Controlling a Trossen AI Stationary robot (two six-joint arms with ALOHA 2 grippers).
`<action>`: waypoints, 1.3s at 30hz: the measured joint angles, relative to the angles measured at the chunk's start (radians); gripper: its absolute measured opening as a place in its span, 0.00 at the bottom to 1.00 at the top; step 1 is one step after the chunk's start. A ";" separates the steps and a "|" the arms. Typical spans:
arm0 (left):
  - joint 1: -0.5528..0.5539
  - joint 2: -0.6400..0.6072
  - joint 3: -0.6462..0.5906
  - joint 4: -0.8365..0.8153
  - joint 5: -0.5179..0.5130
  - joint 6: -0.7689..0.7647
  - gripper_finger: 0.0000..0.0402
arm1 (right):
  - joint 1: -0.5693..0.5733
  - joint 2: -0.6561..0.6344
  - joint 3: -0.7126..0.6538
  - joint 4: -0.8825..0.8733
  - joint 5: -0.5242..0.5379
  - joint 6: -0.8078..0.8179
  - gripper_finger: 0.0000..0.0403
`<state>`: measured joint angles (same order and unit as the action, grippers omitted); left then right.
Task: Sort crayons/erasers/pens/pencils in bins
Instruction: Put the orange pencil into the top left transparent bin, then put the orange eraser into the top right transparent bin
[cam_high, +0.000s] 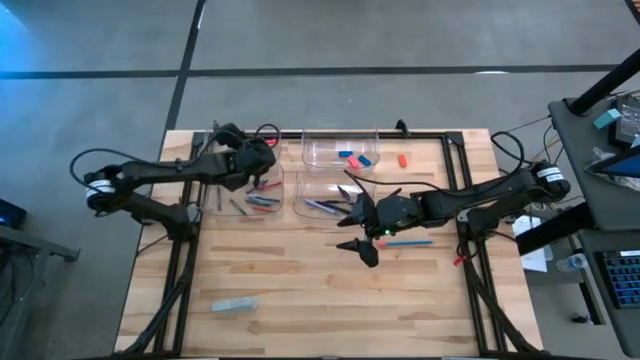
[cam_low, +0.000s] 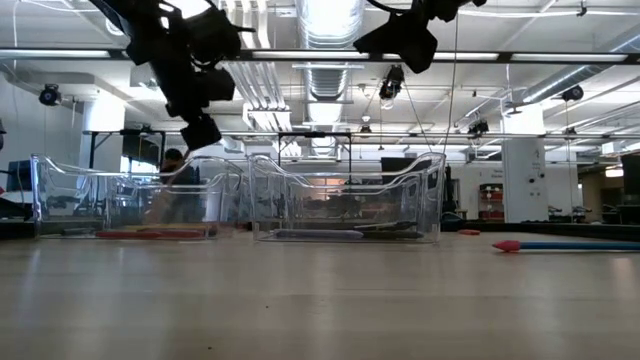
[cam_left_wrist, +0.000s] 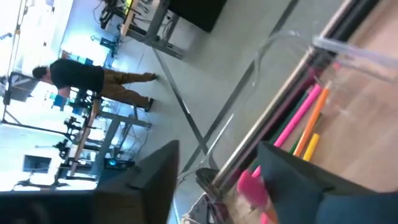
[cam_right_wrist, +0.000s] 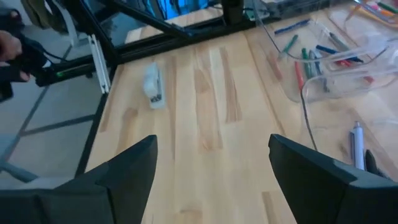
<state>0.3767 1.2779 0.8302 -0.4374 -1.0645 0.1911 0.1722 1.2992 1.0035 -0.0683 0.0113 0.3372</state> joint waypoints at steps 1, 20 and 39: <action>0.000 -0.007 0.006 -0.005 0.000 -0.008 0.54 | 0.000 -0.007 0.000 -0.011 0.000 0.003 0.73; -0.082 -0.521 -0.054 0.217 0.641 -0.235 0.70 | -0.032 -0.225 -0.005 -0.713 0.480 0.239 0.70; -0.362 -0.352 -0.367 0.876 0.818 -0.371 0.70 | -0.702 -0.247 -0.372 -0.402 0.215 0.166 0.61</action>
<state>0.0149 0.9254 0.4629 0.4391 -0.2469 -0.1795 -0.5303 1.0526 0.6318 -0.4703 0.2262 0.5031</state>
